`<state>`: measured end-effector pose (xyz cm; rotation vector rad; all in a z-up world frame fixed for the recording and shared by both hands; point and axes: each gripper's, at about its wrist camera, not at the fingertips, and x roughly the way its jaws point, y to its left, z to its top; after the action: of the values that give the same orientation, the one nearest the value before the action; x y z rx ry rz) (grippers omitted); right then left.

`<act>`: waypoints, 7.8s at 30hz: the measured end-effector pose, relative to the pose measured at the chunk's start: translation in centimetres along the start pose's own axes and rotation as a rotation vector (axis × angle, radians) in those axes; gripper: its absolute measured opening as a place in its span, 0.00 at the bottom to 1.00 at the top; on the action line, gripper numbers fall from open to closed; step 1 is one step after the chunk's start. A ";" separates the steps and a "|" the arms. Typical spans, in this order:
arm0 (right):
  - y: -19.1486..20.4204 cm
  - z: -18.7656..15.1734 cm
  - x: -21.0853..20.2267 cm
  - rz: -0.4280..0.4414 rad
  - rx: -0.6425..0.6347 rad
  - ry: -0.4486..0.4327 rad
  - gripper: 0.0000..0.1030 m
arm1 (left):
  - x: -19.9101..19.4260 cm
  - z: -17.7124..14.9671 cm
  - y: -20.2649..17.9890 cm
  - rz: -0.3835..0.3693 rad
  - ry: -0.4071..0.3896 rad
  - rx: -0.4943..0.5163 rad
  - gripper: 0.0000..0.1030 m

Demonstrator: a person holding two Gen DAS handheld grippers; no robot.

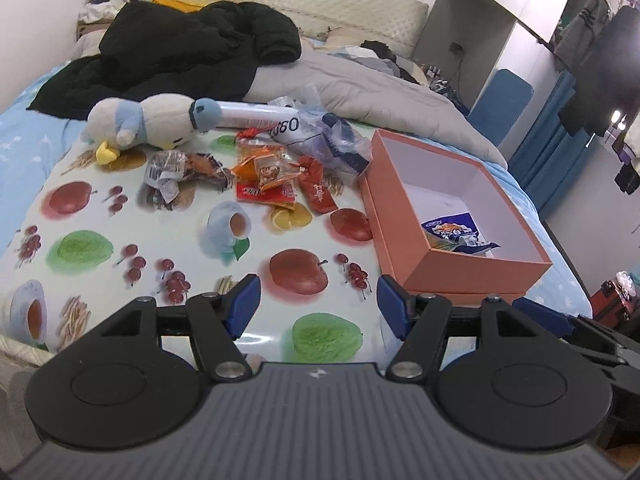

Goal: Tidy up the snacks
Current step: 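Reach both tools toward the snacks beside the plush penguin, then grasp the red packet with the right tool while the left tool grips the white-labelled packet, then lift the red packet with the right tool while the left tool regrips the white-labelled packet, then carry the red packet and white-labelled packet over the pink box with both tools, then open both tools to drop the packets into the pink box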

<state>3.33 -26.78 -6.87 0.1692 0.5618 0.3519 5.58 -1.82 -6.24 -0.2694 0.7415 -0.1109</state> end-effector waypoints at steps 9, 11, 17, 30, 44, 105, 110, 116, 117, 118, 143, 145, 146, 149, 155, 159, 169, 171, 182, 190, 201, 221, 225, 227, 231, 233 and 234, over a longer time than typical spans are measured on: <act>0.8 -0.4 1.5 0.009 -0.024 0.010 0.68 | 2.3 -0.5 2.1 -0.014 0.031 -0.041 0.67; 1.1 -0.4 2.2 0.006 -0.025 0.018 0.68 | 3.0 -0.5 2.8 -0.013 0.033 -0.048 0.67; 1.6 -0.9 5.0 0.013 -0.046 0.036 0.68 | 6.6 -0.1 5.6 0.009 0.044 -0.063 0.67; 0.7 -1.1 16.3 0.014 -0.103 0.112 0.68 | 16.4 2.1 13.2 0.105 0.016 -0.146 0.67; -0.3 1.8 28.9 -0.102 -0.163 0.074 0.68 | 24.6 8.0 19.0 0.208 -0.103 -0.136 0.67; 0.6 -4.9 21.0 -0.185 -0.248 0.246 0.37 | 15.0 -3.9 12.0 0.148 0.100 -0.224 0.03; -0.1 -5.7 18.8 -0.159 -0.225 0.266 0.37 | 14.0 -5.4 10.2 0.108 0.155 -0.239 0.04; -0.9 -6.0 17.2 -0.132 -0.170 0.285 0.39 | 13.6 -6.1 9.1 0.111 0.219 -0.159 0.65; -1.0 -6.0 17.1 -0.123 -0.163 0.288 0.39 | 13.5 -6.0 8.6 0.127 0.219 -0.088 0.70; -1.2 -6.0 17.1 -0.113 -0.160 0.290 0.41 | 13.3 -6.0 8.0 0.150 0.211 -0.011 0.73; -2.7 -4.8 21.3 -0.020 -0.188 0.384 0.47 | 18.4 0.3 10.3 0.117 0.227 0.276 0.87; -2.7 -4.7 21.6 -0.020 -0.186 0.388 0.47 | 19.0 0.3 10.3 0.124 0.228 0.276 0.86; -2.6 -4.6 21.7 -0.021 -0.190 0.389 0.46 | 19.2 0.3 10.3 0.122 0.224 0.274 0.86; -2.3 -4.5 22.0 -0.026 -0.209 0.387 0.37 | 20.0 0.2 10.5 0.121 0.227 0.247 0.81; -2.3 -4.3 21.7 -0.029 -0.198 0.380 0.35 | 20.3 0.1 10.0 0.097 0.228 0.211 0.54; -2.3 -4.4 20.9 -0.031 -0.188 0.373 0.34 | 19.4 -0.1 8.8 0.102 0.204 0.233 0.51; -1.8 -3.7 16.9 -0.056 -0.155 0.312 0.34 | 14.7 -0.1 6.2 0.088 0.136 0.175 0.50; -1.6 -3.3 15.8 -0.057 -0.146 0.291 0.34 | 13.4 0.1 5.5 0.086 0.115 0.166 0.50; 0.0 -0.2 9.1 -0.088 -0.093 0.157 0.34 | 5.4 1.0 2.8 0.054 0.014 0.128 0.50; 0.7 1.9 4.2 -0.116 -0.063 0.084 0.34 | 1.3 0.3 0.4 0.020 -0.014 0.064 0.50; -1.2 2.6 -0.2 -0.165 -0.009 0.043 0.33 | 1.0 0.9 -5.0 -0.063 -0.009 0.099 0.50; -12.6 7.8 2.6 -0.296 0.098 0.046 0.34 | 14.2 8.0 -15.1 -0.192 0.107 0.142 0.50; -15.0 9.1 5.3 -0.310 0.101 0.065 0.34 | 18.2 10.4 -16.3 -0.212 0.131 0.119 0.50; -16.3 9.6 6.8 -0.322 0.110 0.079 0.34 | 20.3 11.4 -17.0 -0.218 0.142 0.128 0.50; -18.8 10.2 9.2 -0.333 0.137 0.115 0.34 | 25.0 12.4 -18.8 -0.230 0.187 0.166 0.50; -20.0 10.2 10.5 -0.346 0.142 0.132 0.34 | 27.2 12.6 -19.4 -0.238 0.212 0.174 0.50; -20.5 10.2 11.2 -0.349 0.147 0.141 0.34 | 28.2 12.6 -19.6 -0.241 0.220 0.179 0.50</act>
<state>23.52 -42.27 -9.00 0.1854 0.7438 -0.0174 34.69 -23.59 -10.24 -0.1759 0.9096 -0.4390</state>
